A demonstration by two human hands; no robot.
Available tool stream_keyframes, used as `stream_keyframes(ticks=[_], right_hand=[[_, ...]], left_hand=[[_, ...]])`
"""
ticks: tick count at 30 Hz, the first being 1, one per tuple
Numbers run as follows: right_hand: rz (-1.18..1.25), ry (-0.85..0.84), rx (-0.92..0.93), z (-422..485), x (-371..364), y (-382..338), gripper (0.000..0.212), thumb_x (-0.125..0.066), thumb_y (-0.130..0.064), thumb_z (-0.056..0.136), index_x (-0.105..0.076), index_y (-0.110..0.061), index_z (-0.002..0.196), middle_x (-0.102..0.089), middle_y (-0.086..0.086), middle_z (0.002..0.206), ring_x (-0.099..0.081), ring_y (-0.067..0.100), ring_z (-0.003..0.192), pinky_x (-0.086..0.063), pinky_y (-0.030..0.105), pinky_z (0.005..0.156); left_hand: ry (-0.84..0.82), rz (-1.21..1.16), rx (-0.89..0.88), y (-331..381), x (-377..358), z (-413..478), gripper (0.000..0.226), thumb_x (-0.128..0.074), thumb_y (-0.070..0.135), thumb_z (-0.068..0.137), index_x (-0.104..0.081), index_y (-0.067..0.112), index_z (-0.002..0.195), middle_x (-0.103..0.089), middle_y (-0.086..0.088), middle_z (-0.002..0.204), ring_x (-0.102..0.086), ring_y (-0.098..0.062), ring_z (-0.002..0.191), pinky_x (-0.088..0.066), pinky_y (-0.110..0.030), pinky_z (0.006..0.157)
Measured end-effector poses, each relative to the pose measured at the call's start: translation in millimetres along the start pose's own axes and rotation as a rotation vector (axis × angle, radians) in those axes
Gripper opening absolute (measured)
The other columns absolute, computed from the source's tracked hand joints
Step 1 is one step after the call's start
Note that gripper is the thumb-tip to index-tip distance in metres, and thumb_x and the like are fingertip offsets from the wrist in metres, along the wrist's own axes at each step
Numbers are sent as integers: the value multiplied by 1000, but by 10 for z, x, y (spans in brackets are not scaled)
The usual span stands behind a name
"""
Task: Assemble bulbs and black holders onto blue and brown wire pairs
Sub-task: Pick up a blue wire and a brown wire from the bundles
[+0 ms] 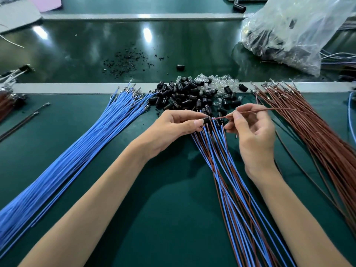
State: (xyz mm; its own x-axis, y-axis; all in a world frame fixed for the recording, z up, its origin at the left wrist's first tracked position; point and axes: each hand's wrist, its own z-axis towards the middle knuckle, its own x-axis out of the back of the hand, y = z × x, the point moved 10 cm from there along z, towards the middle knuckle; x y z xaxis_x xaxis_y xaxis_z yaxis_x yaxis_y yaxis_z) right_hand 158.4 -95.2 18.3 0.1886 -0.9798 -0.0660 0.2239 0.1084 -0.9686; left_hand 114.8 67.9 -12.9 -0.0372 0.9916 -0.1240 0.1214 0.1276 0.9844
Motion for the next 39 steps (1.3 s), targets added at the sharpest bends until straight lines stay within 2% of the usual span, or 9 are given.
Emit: stream_keyframes(ticks=[8, 14, 19, 26, 29, 31, 33, 35, 39], right_hand=[[1, -48, -71, 1, -30, 91, 8, -56, -12, 86, -57, -19, 87, -64, -9, 70, -60, 7, 62, -51, 22, 65], [-31, -51, -56, -7, -38, 109, 12, -56, -9, 89, -58, -21, 88, -62, -9, 71, -58, 6, 62, -50, 20, 65], [-46, -55, -63, -12, -43, 131, 14, -59, -5, 92, -62, -19, 89, -66, -8, 73, -62, 4, 65, -50, 17, 67], [-53, -91, -88, -31, -77, 166, 14, -68, -8, 87, -69, -22, 84, -71, -8, 75, -64, 6, 64, -50, 17, 65], [40, -67, -177, -21, -47, 232, 10, -62, -19, 93, -68, -19, 86, -73, -2, 79, -65, 8, 66, -52, 20, 65], [112, -10, -222, 1, 18, 273, 19, -54, -25, 97, -65, -16, 84, -73, 1, 80, -64, 8, 65, -53, 20, 64], [52, -6, -208, 7, 34, 264, 24, -55, -26, 97, -67, -20, 77, -72, -2, 77, -62, 7, 64, -52, 20, 64], [-15, -84, -186, -24, -48, 264, 24, -60, -26, 94, -71, -22, 73, -71, -3, 76, -61, 5, 66, -51, 21, 66], [2, -166, -186, -66, -165, 268, 16, -66, -26, 89, -73, -23, 75, -74, 1, 80, -66, 7, 71, -53, 19, 69]], left_hand=[[-13, 174, -21, 32, 13, 4, 16, -65, 13, 86, -73, 19, 99, -74, 5, 88, -67, -3, 84, -47, -11, 78], [-52, 275, -34, 94, -89, -40, 17, -67, 12, 86, -73, 14, 102, -73, 0, 96, -66, -7, 92, -48, -16, 85], [33, 238, -55, 124, -90, -35, 12, -67, 15, 87, -73, 14, 97, -73, 2, 84, -66, -6, 82, -47, -14, 79], [74, 129, -59, 88, -143, -52, 10, -68, 13, 85, -72, 13, 95, -74, 0, 82, -70, -9, 78, -50, -16, 74], [97, 162, -47, 94, -85, -51, 10, -69, 12, 85, -72, 13, 94, -74, 0, 79, -69, -10, 76, -52, -17, 74], [123, 188, -57, 140, -14, -53, 10, -71, 12, 83, -73, 14, 92, -75, -3, 81, -70, -11, 76, -53, -18, 75], [122, 262, -79, 193, 5, -58, 9, -73, 13, 81, -74, 16, 90, -75, -2, 83, -70, -9, 77, -52, -16, 76], [91, 459, -103, 226, -48, -56, 9, -75, 14, 80, -76, 18, 88, -75, 3, 82, -70, -7, 78, -53, -17, 76], [62, 661, -115, 233, -126, -42, 12, -76, 9, 78, -75, 17, 87, -75, 5, 80, -70, -5, 76, -55, -22, 77]])
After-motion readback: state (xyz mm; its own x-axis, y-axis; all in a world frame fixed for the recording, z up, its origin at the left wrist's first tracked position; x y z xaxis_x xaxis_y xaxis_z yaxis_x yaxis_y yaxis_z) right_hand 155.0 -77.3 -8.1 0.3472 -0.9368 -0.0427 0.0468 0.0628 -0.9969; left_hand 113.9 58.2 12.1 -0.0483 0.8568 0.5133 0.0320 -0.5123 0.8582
